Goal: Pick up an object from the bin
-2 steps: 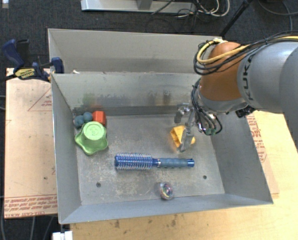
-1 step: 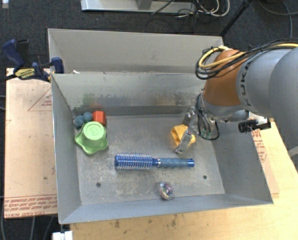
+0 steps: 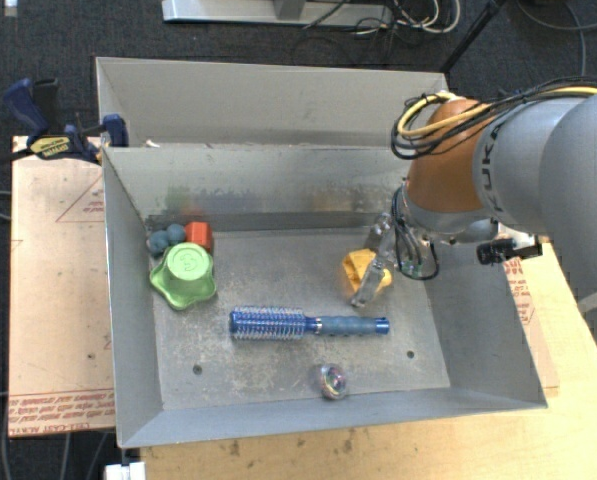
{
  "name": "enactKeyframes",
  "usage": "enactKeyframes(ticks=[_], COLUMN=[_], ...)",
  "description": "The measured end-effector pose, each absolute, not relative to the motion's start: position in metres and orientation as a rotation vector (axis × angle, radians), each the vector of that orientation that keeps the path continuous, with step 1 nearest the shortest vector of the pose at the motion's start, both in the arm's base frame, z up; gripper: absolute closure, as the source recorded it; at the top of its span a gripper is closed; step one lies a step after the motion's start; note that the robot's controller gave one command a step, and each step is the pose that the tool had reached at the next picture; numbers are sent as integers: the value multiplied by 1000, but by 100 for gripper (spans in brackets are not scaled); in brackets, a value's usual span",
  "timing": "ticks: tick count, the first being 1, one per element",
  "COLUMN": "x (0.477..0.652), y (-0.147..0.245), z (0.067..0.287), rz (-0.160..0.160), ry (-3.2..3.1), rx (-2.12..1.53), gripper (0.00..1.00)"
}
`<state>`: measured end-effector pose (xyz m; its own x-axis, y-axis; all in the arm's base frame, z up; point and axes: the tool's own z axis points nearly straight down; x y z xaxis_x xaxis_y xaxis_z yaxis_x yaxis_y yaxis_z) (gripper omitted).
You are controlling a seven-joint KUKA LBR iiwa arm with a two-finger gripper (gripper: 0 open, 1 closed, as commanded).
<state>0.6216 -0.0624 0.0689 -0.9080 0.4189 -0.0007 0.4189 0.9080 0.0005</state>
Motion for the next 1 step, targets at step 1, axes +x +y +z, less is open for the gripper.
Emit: enactKeyframes(ticks=[1], x=[622], y=[-62], z=[69], rz=[0], ry=[3068], rx=[674], gripper=[100])
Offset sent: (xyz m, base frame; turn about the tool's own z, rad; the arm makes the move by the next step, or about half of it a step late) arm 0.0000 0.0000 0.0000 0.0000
